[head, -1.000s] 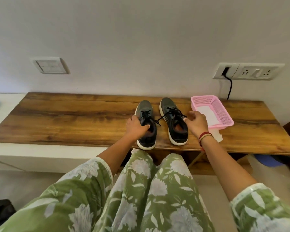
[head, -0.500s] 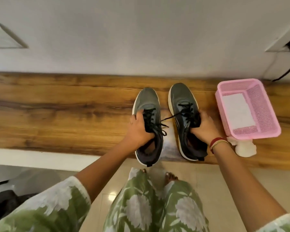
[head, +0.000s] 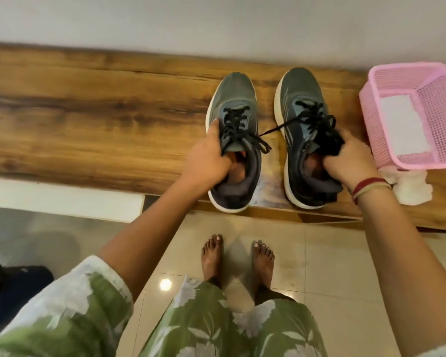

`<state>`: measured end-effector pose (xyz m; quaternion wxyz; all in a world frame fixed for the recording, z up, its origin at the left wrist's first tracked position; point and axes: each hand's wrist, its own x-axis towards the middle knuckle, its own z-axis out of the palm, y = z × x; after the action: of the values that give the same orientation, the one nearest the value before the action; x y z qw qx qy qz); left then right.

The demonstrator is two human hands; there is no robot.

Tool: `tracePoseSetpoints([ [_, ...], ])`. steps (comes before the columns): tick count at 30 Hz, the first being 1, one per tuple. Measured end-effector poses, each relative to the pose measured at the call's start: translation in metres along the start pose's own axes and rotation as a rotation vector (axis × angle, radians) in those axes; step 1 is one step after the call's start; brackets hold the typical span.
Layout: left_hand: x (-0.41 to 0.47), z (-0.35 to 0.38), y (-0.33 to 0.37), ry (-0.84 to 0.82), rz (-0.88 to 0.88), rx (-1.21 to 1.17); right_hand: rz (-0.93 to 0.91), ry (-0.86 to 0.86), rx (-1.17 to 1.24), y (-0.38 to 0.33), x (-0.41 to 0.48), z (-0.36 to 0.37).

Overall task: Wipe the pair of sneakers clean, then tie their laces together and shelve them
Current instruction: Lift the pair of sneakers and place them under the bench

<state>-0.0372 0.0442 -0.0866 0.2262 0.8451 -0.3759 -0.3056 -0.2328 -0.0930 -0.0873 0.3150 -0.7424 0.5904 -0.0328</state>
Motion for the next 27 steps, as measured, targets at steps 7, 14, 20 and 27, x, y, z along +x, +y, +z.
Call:
tracePoseSetpoints([
  [7,-0.054,-0.024,-0.012,-0.025,-0.006,-0.118,0.014,-0.063,0.067,-0.008,-0.064,-0.016],
  [14,-0.160,-0.069,-0.026,-0.141,-0.078,-0.125,-0.034,-0.299,-0.033,-0.038,-0.182,-0.051],
  [20,-0.223,-0.096,-0.028,-0.264,-0.120,-0.107,-0.047,-0.460,0.119,-0.034,-0.240,-0.055],
  [27,-0.249,-0.091,-0.044,-0.362,-0.245,-0.119,0.101,-0.576,0.224,-0.019,-0.271,-0.042],
])
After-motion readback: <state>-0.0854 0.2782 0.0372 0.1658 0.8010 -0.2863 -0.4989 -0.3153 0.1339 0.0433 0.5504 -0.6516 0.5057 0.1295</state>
